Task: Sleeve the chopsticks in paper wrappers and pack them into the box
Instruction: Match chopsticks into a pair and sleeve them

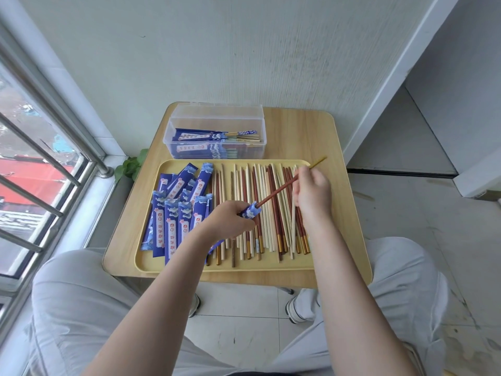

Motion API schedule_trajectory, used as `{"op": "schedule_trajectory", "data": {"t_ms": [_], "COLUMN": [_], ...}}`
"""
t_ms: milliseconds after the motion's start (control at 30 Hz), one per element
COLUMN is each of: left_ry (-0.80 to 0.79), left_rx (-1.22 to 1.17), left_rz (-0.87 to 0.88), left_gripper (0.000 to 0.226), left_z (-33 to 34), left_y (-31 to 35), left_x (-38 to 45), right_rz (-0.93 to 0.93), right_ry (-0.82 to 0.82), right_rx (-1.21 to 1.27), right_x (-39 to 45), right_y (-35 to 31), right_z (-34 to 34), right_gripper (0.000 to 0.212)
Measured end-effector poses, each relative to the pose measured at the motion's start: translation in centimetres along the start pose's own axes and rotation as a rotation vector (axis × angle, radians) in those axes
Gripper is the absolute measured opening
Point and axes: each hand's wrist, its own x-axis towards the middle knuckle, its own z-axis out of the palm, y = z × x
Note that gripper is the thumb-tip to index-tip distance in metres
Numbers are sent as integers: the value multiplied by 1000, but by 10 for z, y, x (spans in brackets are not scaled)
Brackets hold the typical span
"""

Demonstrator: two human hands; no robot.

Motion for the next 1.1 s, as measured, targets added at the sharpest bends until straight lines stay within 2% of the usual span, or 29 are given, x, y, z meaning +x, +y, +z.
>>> {"op": "schedule_trajectory", "data": {"t_ms": [67, 100, 267, 367, 533, 600, 667, 867, 1100], "left_ry": [-14, -12, 21, 139, 275, 288, 299, 289, 277], "left_rx": [0, -20, -170, -259, -441, -503, -552, -602, -579], "left_rz": [41, 63, 71, 11, -136, -185, -214, -222, -217], "left_gripper": [7, 14, 42, 43, 45, 46, 45, 46, 48], "left_z": [2, 4, 7, 9, 12, 16, 18, 19, 18], "left_y": [6, 8, 7, -3, -18, -22, -26, -35, -39], "left_x": [-1, -1, -6, -4, 4, 5, 6, 11, 12], "right_rz": [8, 24, 109, 140, -52, -63, -64, 4, 111], "right_ry": [-183, -252, -431, -422, -362, -371, -362, -299, -320], "right_rx": [-55, -75, -84, -129, -872, -1028, -1131, -1153, -1046], "right_x": [-8, -13, -20, -19, -24, -28, -34, -50, -41], "right_y": [1, 2, 4, 9, 26, 33, 32, 28, 30], "right_z": [9, 14, 25, 24, 32, 42, 51, 73, 68], "right_gripper": [26, 25, 25, 30, 32, 25, 9, 27, 10]}}
